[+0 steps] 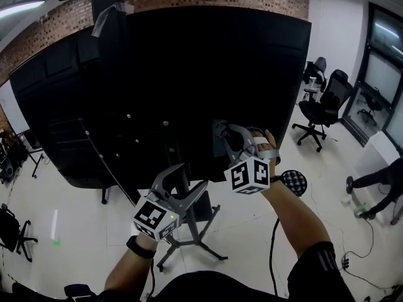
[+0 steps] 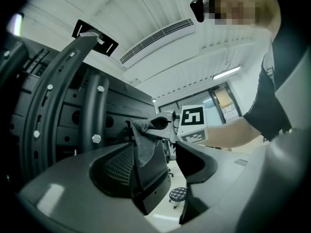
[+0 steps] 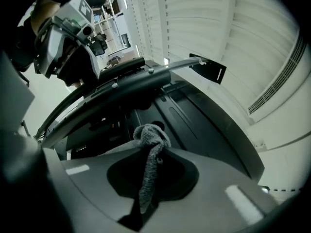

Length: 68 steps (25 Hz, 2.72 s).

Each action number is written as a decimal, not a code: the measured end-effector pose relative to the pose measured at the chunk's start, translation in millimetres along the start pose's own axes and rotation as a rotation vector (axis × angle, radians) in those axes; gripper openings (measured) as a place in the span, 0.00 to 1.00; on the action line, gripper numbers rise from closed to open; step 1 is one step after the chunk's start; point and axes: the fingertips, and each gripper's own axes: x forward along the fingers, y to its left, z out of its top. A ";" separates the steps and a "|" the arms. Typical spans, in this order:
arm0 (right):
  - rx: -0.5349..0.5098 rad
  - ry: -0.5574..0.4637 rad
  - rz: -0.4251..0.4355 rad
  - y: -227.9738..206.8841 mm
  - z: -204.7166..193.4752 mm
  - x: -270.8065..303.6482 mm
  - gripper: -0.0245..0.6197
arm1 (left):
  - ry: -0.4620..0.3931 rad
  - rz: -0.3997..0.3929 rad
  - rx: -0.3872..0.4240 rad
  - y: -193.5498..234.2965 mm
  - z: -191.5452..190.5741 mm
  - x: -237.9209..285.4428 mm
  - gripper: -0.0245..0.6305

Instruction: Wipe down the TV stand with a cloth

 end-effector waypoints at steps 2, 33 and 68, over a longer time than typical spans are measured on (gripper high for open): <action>0.005 0.030 -0.013 -7.0 -15.0 -6.1 0.07 | -0.001 -0.019 -0.001 -6.2 -1.3 6.8 0.48; 0.113 -0.237 -0.033 24.1 216.0 -11.1 0.07 | -0.031 0.056 0.017 84.9 26.4 -135.4 0.48; -0.464 -0.093 0.034 153.2 470.6 209.9 0.07 | -0.111 0.198 0.022 277.9 51.9 -375.3 0.48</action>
